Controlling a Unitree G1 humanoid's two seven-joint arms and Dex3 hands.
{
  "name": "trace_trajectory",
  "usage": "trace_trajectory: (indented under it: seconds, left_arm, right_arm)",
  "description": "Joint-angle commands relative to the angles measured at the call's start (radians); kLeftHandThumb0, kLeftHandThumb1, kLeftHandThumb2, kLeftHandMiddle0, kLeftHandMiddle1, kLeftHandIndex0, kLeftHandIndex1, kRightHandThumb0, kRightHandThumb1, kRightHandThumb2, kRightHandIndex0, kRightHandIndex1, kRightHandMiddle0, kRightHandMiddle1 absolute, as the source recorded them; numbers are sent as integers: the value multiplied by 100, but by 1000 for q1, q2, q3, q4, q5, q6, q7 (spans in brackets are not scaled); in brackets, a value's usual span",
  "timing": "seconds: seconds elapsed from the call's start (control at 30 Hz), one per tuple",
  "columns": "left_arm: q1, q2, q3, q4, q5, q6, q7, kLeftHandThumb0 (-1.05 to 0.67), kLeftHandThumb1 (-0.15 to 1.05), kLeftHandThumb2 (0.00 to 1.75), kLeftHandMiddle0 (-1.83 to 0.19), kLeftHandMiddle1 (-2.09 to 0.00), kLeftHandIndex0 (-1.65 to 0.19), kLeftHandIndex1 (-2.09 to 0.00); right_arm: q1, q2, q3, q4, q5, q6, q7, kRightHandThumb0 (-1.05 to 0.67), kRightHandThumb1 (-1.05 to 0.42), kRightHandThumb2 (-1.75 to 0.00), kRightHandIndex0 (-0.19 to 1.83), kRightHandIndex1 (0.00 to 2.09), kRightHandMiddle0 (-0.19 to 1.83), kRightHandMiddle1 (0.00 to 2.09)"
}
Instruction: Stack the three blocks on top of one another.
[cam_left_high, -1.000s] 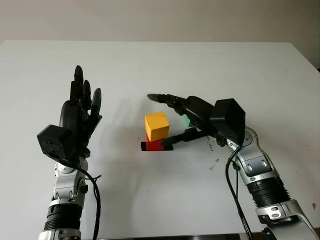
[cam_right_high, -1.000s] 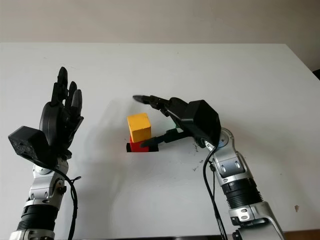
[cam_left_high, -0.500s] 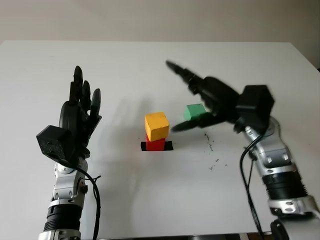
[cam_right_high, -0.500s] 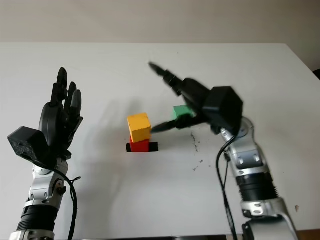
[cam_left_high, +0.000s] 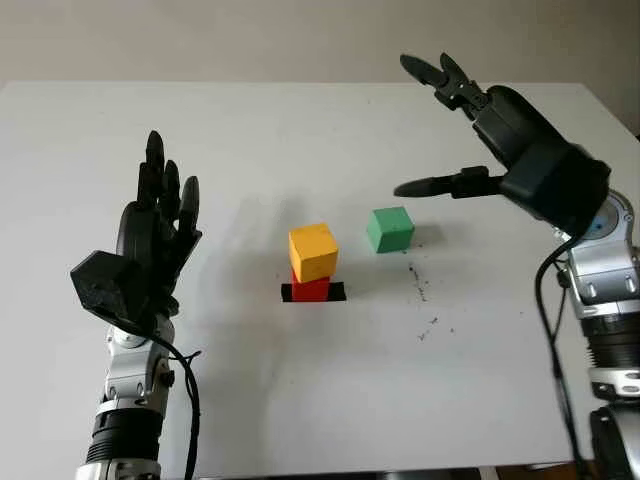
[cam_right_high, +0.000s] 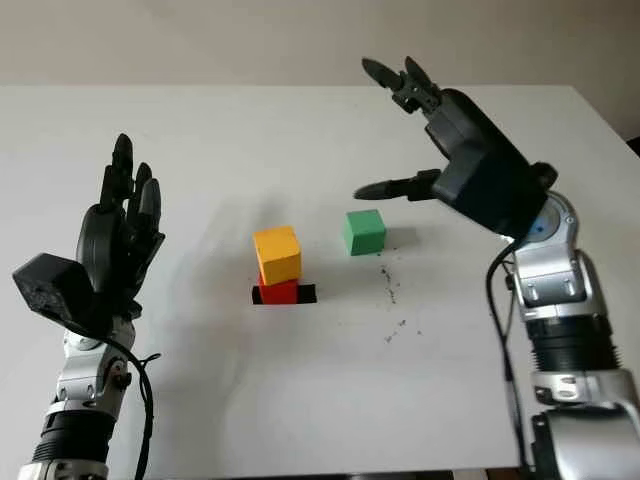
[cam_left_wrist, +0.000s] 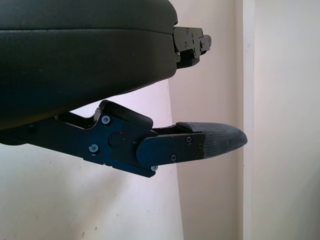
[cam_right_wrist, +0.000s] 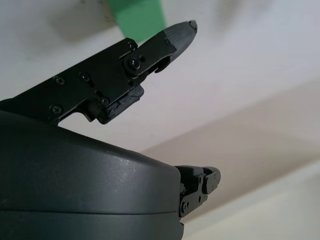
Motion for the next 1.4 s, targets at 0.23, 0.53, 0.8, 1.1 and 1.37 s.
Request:
trace_trajectory:
  seconds: [0.23,0.53,0.8,1.1,1.37]
  left_arm:
    - [-2,14,5,-5,0,-11,-3,-70,105,50,6,-5,7,-5]
    - [1,16,6,-7,-5,-13,-8,-70,105,49,6,-5,7,-5]
    - [6,14,7,-11,-3,-12,-3,-70,105,49,5,-6,6,-6]
    - [8,16,6,-11,2,-8,-1,-71,105,47,5,-6,6,-6]
    - [8,14,9,-12,-3,-7,0,-72,105,46,4,-6,6,-6]
  right_arm:
    - [-60,-55,146,143,-190,-82,-15,-57,-76,-5,-4,7,30,9]
    - [-95,-53,236,251,-296,-120,-34,-63,-78,-6,-2,7,33,7]
    - [-87,-41,256,304,-321,-148,-118,-53,-82,-6,2,7,44,10]
    - [-90,-26,255,363,-307,-202,-208,-49,-87,-7,14,10,66,18]
    - [-96,-11,250,399,-271,-219,-213,-49,-89,-6,18,9,72,24]
